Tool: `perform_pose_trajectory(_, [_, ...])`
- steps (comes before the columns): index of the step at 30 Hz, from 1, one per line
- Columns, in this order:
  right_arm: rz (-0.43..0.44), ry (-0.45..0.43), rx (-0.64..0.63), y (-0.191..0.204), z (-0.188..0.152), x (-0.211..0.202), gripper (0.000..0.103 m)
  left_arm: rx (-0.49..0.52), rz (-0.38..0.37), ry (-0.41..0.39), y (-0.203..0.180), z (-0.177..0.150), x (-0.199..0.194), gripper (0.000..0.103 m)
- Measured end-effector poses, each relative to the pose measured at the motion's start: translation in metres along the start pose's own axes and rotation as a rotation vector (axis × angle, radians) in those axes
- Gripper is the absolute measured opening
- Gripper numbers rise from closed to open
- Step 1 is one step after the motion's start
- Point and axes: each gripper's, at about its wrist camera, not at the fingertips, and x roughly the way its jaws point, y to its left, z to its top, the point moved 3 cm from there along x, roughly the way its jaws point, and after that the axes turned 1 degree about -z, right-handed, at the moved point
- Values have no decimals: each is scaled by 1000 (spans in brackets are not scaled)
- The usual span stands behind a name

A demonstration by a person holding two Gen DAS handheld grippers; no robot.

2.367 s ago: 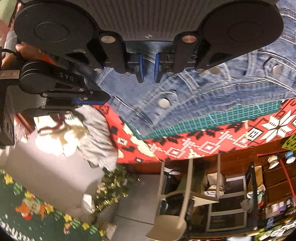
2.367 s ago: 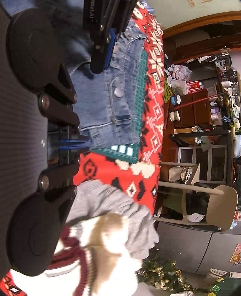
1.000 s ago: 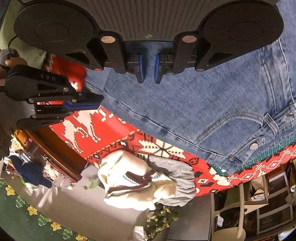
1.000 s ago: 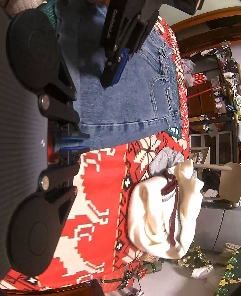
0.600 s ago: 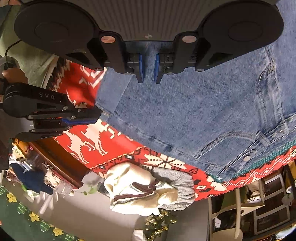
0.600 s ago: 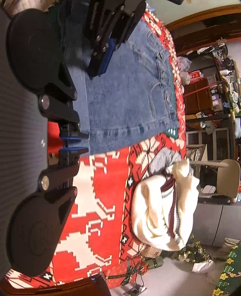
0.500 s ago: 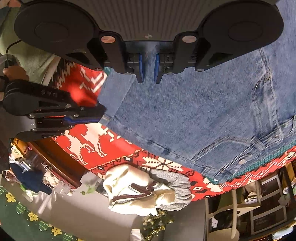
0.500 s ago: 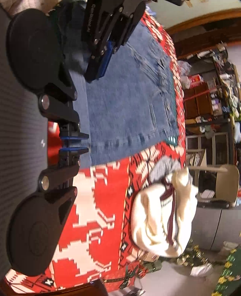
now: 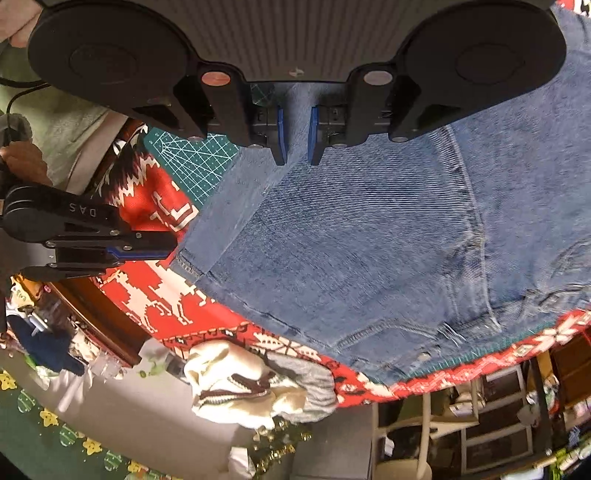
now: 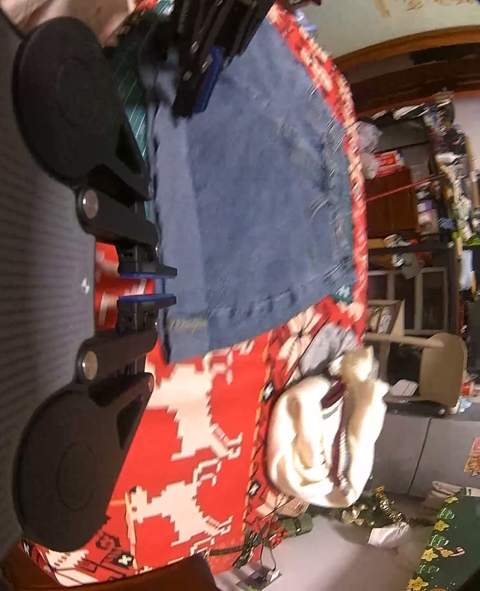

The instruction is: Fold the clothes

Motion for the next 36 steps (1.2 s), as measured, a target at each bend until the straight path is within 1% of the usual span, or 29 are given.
perform_pose_trajectory(2, [23, -21, -3, 12, 3, -5, 8, -12, 2, -11, 0, -3, -5, 11])
perform_pose_trajectory(4, [32, -31, -31, 29, 4, -3, 8, -25, 4, -14, 1, -7, -7, 11])
perform_pose_trajectory(8, [48, -29, -49, 55, 5, 5, 8, -45, 20, -25, 1, -16, -9, 11])
perform_pose_trajectory(12, [57, -14, -54, 74, -4, 15, 8, -80, 22, -32, 5, -26, -11, 11])
perform_pose_trajectory(16, [40, -34, -49, 78, -13, 17, 8, -83, 33, -41, 7, -35, -13, 11])
perform_pose_trajectory(18, [42, -26, -26, 77, -16, 14, 8, -94, 35, -53, 8, -38, -17, 11])
perform_pose_trajectory(22, [45, -11, -10, 77, -18, 7, 9, -116, 71, -97, 14, -36, -28, 11])
perform_pose_trajectory(25, [37, -39, -8, 80, -14, -3, 10, -133, 98, -130, 18, -35, -36, 11])
perform_pose_trajectory(26, [38, -47, -3, 80, -12, -6, 12, -138, 107, -141, 19, -35, -39, 12])
perform_pose_trajectory(27, [41, -55, 4, 82, -9, -8, 20, -144, 116, -152, 21, -35, -41, 13])
perform_pose_trajectory(28, [38, -64, 5, 83, -6, -9, 23, -149, 125, -163, 22, -35, -44, 19])
perform_pose_trajectory(29, [36, -72, 6, 85, -3, -11, 32, -155, 134, -174, 23, -34, -47, 29])
perform_pose_trajectory(30, [26, -81, 3, 87, 0, -10, 44, -160, 143, -185, 25, -34, -50, 33])
perform_pose_trajectory(31, [12, -90, -3, 89, 3, -9, 50, -165, 169, -196, 27, -34, -52, 34])
perform_pose_trajectory(33, [-15, -114, -12, 94, 7, -7, 76, -180, 242, -216, 34, -35, -54, 35])
perform_pose_trajectory(35, [-32, -142, -15, 100, 11, -4, 89, -211, 270, -226, 44, -37, -54, 49])
perform_pose_trajectory(36, [-40, -150, -23, 103, 12, -2, 92, -227, 272, -230, 48, -38, -54, 52])
